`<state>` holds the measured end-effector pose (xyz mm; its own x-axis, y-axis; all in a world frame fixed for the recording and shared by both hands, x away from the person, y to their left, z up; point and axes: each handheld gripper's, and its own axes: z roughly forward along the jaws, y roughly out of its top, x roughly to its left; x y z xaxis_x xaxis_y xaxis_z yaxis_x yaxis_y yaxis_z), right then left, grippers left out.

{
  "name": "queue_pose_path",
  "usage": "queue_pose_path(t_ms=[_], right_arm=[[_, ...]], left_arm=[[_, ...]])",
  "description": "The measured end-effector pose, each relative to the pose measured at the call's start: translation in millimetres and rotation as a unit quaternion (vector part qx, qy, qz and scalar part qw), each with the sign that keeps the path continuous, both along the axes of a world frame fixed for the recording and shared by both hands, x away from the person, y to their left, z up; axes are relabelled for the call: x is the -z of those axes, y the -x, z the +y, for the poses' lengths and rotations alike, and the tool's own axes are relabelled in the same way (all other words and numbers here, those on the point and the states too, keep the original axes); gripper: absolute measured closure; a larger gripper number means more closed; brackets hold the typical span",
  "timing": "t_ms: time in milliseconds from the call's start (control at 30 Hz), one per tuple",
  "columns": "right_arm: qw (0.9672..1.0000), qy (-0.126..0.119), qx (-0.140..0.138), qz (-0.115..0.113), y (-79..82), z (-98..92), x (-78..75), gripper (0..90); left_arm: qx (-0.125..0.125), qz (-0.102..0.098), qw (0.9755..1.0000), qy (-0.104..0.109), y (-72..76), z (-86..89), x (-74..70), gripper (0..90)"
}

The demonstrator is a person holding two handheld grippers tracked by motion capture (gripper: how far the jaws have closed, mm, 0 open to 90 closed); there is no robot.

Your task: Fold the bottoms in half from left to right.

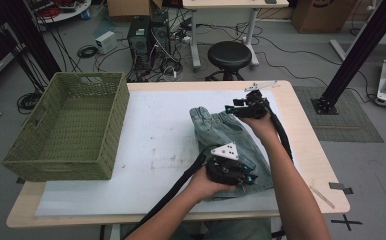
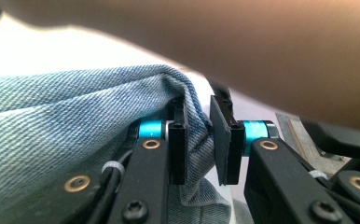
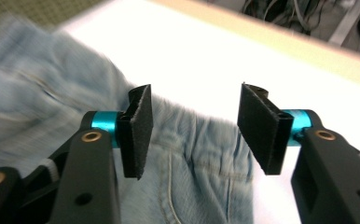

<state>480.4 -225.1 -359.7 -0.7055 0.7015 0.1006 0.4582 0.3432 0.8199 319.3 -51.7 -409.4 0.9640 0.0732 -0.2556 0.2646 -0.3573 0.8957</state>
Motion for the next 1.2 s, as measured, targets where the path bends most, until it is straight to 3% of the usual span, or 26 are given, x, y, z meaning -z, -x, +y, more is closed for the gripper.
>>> queue_pose_path(t_ms=[67, 200, 367, 567, 700, 767, 900, 967, 1067, 1200], right_arm=[[0.9998, -0.007, -0.015, -0.013, 4.4, 5.5, -15.5, 45.6], [0.9985, 0.008, -0.050, -0.023, 11.2, 35.4, -34.2, 39.4], [0.9958, 0.032, -0.079, -0.033, 14.0, 70.2, -39.6, 32.9], [0.9932, 0.054, -0.100, -0.027, 10.4, 100.6, -42.4, 25.3], [0.9904, 0.073, -0.115, -0.022, 7.4, 116.8, -40.4, 25.0], [0.9889, 0.086, -0.120, -0.016, 6.4, 123.9, -36.9, 31.7], [0.9819, 0.123, -0.144, -0.007, 4.8, 130.2, -29.1, 69.9], [0.9810, 0.126, -0.147, -0.011, 5.4, 128.7, -28.6, 80.9], [0.9820, 0.126, -0.140, -0.014, 5.8, 121.9, -32.9, 84.3], [0.9862, 0.118, -0.113, -0.025, 3.9, 98.8, -40.9, 84.5]], left_arm=[[-0.002, -0.002, 1.0000, 0.001, 0.2, 0.1, 0.2, 77.6], [-0.002, -0.003, 1.0000, 0.000, 0.7, -0.3, 1.3, 77.5], [-0.001, -0.003, 1.0000, -0.006, 1.4, -1.0, 2.9, 77.5], [-0.001, -0.001, 1.0000, -0.006, 2.2, -1.1, 4.6, 77.5], [0.001, -0.001, 1.0000, -0.007, 2.0, -0.5, 5.5, 77.5], [0.003, -0.004, 0.9999, -0.010, 1.8, 0.0, 5.3, 77.5], [0.002, -0.002, 0.9999, -0.010, 2.7, 1.1, 4.6, 77.6], [0.003, -0.004, 0.9999, -0.009, 2.7, 2.0, 4.2, 77.6], [0.001, -0.001, 1.0000, -0.007, 2.9, 1.2, 4.4, 77.5], [0.002, 0.000, 0.9999, -0.010, 2.5, -4.1, 6.1, 77.6]])
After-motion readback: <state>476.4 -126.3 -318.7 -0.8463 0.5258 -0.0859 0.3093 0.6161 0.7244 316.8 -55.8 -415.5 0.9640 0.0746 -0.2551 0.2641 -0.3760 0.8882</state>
